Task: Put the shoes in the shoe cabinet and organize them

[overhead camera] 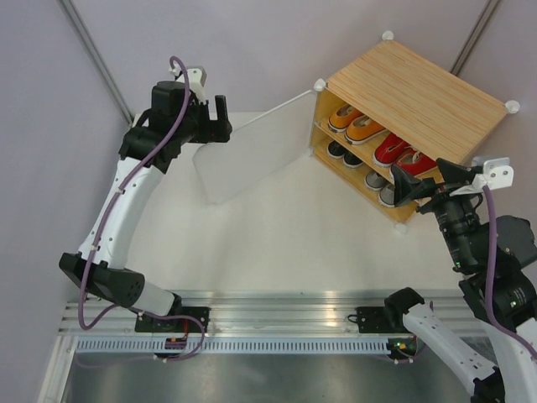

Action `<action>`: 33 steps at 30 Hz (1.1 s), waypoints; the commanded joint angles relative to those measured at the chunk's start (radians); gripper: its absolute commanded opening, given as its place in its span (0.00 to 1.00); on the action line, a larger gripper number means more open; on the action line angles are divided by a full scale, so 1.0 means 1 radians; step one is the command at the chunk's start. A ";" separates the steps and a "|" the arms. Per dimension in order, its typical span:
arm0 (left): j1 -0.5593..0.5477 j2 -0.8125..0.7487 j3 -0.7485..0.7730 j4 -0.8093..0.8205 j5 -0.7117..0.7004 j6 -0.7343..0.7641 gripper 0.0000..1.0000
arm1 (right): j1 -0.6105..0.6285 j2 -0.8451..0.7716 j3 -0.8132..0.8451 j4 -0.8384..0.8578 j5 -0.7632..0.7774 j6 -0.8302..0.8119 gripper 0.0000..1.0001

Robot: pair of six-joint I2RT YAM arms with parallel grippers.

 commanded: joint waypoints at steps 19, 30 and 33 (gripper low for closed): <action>-0.408 -0.082 -0.123 0.091 0.432 -0.227 0.97 | 0.000 -0.268 0.137 -0.403 -0.005 0.122 0.98; -0.563 0.167 -0.026 0.398 0.589 -0.423 0.97 | 0.000 -0.315 0.159 -0.527 -0.023 0.177 0.98; -0.562 0.141 -0.007 0.414 0.532 -0.408 0.98 | 0.002 -0.279 0.165 -0.553 -0.103 0.205 0.98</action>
